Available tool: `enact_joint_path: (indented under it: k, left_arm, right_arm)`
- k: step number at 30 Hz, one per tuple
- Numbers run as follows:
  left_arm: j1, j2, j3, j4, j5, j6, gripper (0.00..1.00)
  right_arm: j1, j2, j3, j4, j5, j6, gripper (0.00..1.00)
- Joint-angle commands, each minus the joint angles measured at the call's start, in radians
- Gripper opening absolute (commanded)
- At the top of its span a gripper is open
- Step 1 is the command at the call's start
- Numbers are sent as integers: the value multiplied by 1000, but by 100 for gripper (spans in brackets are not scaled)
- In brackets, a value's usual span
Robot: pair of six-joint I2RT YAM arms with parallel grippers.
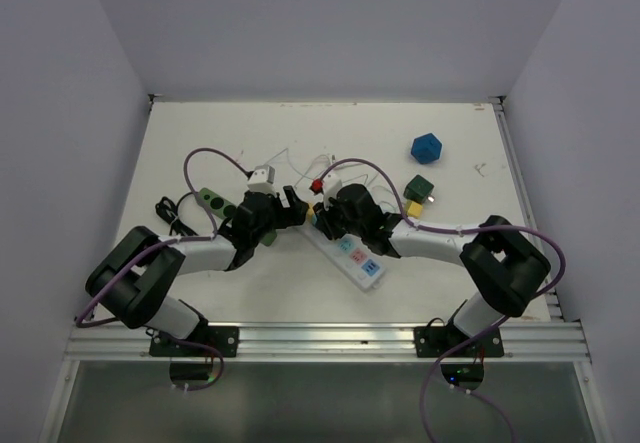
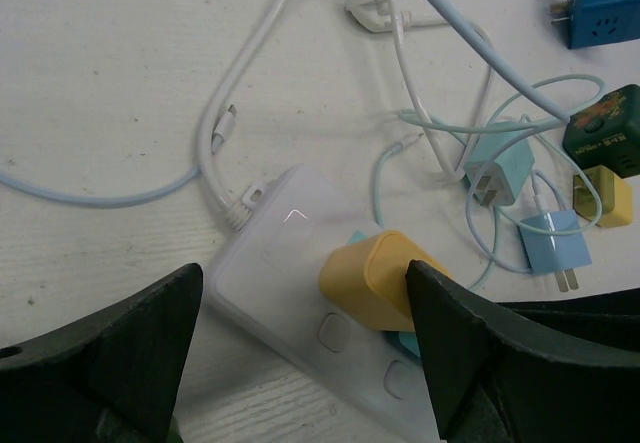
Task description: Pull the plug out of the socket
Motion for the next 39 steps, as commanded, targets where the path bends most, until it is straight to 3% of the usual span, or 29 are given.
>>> enact_joint_path:
  k: [1, 13, 20, 27, 35, 39]
  left_arm:
    - [-2, 58, -50, -127, -49, 30, 85]
    - [-6, 44, -56, -153, -68, 41, 85]
    - [-8, 39, -67, -156, -72, 43, 85]
    - [-9, 22, -81, -159, -77, 44, 85]
    - [-11, 5, -90, -166, -85, 44, 86]
    - [-9, 4, -90, -162, -80, 47, 86]
  right_arm:
    - [14, -92, 48, 156, -45, -39, 0]
    - [37, -124, 59, 150, -37, -128, 0]
    - [29, -94, 106, 103, 14, -30, 0]
    - [-26, -49, 156, 72, -80, 97, 0]
    - [-72, -57, 148, 38, -69, 119, 0]
    - [-61, -54, 146, 35, -89, 51, 0]
